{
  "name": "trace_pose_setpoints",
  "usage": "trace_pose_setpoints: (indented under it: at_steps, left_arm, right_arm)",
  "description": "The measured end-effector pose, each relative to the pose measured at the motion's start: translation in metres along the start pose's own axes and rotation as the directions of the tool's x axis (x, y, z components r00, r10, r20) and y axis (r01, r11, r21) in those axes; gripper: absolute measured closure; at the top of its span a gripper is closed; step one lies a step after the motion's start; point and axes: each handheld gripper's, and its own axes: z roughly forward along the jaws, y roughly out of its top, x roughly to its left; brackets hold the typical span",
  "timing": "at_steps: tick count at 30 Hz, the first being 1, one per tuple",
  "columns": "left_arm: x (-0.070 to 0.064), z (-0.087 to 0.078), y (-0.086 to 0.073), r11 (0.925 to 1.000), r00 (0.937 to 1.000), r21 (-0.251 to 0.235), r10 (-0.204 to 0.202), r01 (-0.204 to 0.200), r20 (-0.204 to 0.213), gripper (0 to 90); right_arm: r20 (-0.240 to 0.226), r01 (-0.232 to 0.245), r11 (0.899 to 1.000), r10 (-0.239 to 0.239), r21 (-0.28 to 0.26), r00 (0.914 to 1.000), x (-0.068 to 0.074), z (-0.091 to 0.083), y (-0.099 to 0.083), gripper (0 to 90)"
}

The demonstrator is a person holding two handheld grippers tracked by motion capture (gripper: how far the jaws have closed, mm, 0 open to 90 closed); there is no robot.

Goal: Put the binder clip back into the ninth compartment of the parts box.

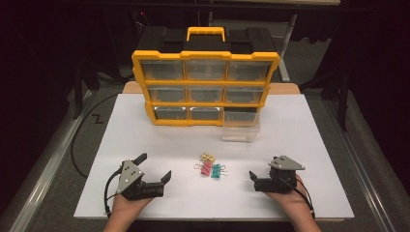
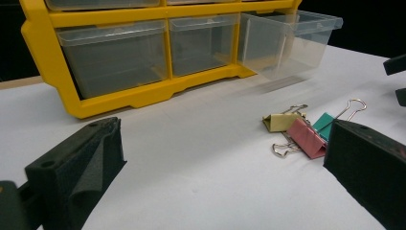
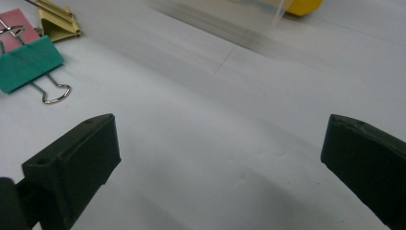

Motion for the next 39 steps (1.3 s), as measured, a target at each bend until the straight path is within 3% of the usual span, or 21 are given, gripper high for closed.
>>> trace_pose_setpoints:
  at_steps: [18, 35, 39]
  left_arm:
    - [0.002, -0.001, 0.0, 0.9999, 1.0, -0.01, -0.004, 0.004, 0.002, 0.6]
    - [-0.001, 0.0, 0.0, 0.9999, 1.0, -0.01, -0.005, 0.005, -0.008, 0.6]
    - [-0.001, 0.0, -0.001, 0.9999, 0.9999, -0.011, -0.005, 0.005, -0.011, 0.6]
  right_arm:
    - [-0.054, 0.0, 1.0, 0.0, 0.008, 0.9985, 0.012, 0.002, 0.006, 0.7]
    - [-0.104, 0.036, 0.999, -0.038, -0.015, 0.9939, 0.026, 0.007, 0.015, 0.8]
    - [-0.135, 0.056, 0.998, -0.059, -0.022, 0.9891, 0.035, 0.009, 0.018, 1.2]
